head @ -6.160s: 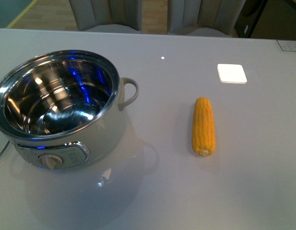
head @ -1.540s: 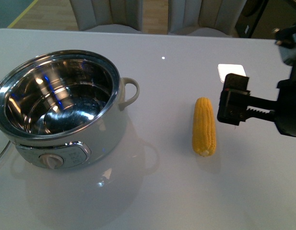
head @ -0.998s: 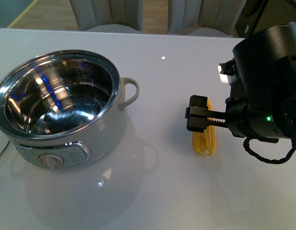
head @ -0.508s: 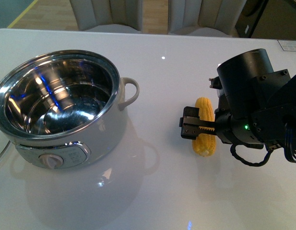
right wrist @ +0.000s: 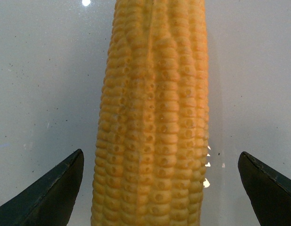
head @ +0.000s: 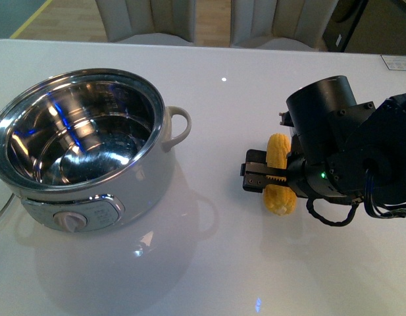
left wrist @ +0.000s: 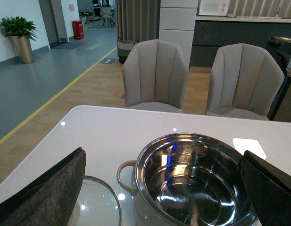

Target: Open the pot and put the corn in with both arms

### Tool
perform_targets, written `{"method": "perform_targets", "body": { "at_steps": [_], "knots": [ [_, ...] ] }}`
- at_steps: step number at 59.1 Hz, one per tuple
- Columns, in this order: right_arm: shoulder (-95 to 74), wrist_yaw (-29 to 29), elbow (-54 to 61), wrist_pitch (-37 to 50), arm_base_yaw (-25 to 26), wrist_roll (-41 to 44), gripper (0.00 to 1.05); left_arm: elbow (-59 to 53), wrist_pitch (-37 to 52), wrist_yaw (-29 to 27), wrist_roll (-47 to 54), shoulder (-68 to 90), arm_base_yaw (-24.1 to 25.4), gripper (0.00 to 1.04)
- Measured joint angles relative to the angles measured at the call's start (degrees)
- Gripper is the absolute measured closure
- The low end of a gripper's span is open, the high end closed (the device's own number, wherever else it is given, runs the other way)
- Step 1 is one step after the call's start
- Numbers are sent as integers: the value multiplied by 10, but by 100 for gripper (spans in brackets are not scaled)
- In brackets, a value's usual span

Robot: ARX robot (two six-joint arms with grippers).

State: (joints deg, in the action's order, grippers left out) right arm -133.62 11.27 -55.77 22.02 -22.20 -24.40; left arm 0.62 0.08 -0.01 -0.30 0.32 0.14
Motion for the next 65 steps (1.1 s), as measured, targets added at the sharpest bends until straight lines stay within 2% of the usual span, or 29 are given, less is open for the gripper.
{"method": "perform_targets", "body": {
  "at_steps": [7, 8, 13, 19, 23, 31, 39, 48, 65],
  "knots": [
    [-6, -4, -3, 1, 0, 0, 12, 0, 0, 0, 0, 0, 0, 7],
    [-7, -4, -3, 2, 0, 0, 18, 0, 0, 0, 0, 0, 0, 7],
    [-10, -5, -3, 2, 0, 0, 30, 0, 0, 0, 0, 0, 0, 7],
    [-10, -8, -3, 2, 1, 0, 49, 0, 0, 0, 0, 0, 0, 7],
    [-10, -10, -3, 4, 1, 0, 58, 0, 0, 0, 0, 0, 0, 7],
    [-10, -14, 1, 12, 2, 0, 70, 0, 0, 0, 0, 0, 0, 7],
    [8, -17, 30, 27, 2, 3, 75, 0, 0, 0, 0, 0, 0, 7],
    [49, -25, 56, 31, 7, 17, 77, 0, 0, 0, 0, 0, 0, 7],
    [197, -83, 80, -2, 16, 5, 80, 0, 0, 0, 0, 0, 0, 7]
  ]
}}
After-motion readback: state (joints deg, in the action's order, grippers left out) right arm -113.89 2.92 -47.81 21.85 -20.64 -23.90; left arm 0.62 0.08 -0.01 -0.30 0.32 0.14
